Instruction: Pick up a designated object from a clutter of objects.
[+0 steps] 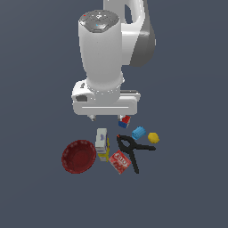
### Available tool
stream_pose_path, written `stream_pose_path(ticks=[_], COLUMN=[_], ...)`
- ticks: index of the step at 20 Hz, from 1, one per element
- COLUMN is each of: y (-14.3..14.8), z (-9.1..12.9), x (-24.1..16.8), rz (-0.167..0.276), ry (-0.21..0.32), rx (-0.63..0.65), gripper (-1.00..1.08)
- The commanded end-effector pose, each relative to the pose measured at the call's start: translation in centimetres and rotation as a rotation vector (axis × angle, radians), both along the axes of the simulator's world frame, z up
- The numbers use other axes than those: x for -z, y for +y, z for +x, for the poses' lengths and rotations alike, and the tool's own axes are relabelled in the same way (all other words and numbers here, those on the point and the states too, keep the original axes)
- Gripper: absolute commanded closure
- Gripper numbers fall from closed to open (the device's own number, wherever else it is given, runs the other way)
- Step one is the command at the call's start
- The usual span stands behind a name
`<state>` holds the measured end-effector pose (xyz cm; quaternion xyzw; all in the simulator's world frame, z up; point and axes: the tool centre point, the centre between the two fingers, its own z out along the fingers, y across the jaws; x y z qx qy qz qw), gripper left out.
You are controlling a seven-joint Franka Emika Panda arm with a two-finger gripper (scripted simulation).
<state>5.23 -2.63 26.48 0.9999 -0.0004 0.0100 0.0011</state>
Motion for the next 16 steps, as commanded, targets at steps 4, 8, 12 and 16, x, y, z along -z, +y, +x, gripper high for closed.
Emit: stream_pose_path(ticks=[4,8,12,16], y=[-1.2,-1.8,-2.2,-2.2], z=[1.8,2.5,2.9,2.9], x=[3.4,5.1,6.0,6.2], rz=[0.002,0.002,0.002,0.002], ry=[0.011,0.016,0.019,0.021], rx=[0.005,0.007,0.008,0.009], gripper=[-0.92,-0.92,-0.92,-0.92])
